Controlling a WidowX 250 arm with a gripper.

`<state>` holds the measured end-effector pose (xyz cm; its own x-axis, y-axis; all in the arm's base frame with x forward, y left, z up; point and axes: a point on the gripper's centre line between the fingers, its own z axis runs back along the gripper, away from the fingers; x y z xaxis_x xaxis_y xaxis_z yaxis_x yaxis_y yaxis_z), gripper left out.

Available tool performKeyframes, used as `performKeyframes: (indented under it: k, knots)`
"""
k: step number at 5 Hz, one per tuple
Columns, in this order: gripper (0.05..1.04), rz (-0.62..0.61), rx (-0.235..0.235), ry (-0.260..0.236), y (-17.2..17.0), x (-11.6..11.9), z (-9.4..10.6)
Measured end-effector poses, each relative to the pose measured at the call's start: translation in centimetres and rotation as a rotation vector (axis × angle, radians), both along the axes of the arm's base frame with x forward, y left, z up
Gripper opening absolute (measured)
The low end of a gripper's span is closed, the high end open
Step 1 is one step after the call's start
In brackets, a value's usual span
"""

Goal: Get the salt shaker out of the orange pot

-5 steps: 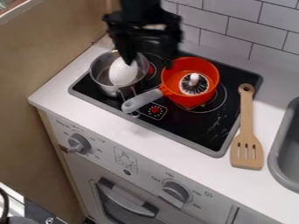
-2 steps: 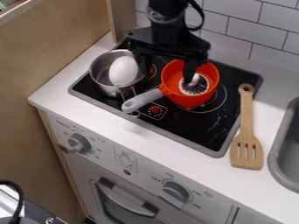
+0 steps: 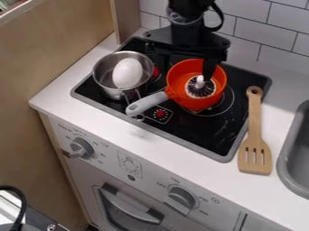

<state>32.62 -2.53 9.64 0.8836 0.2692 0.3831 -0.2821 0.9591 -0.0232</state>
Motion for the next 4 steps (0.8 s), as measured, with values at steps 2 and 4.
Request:
performKeyframes:
  k: [2,4]
  knots:
    - [0.999,-0.064,-0.026,-0.012,-0.85,1.73,-0.99]
    - [0.999,-0.069,-0.024,-0.011,-0.85,1.73,-0.99]
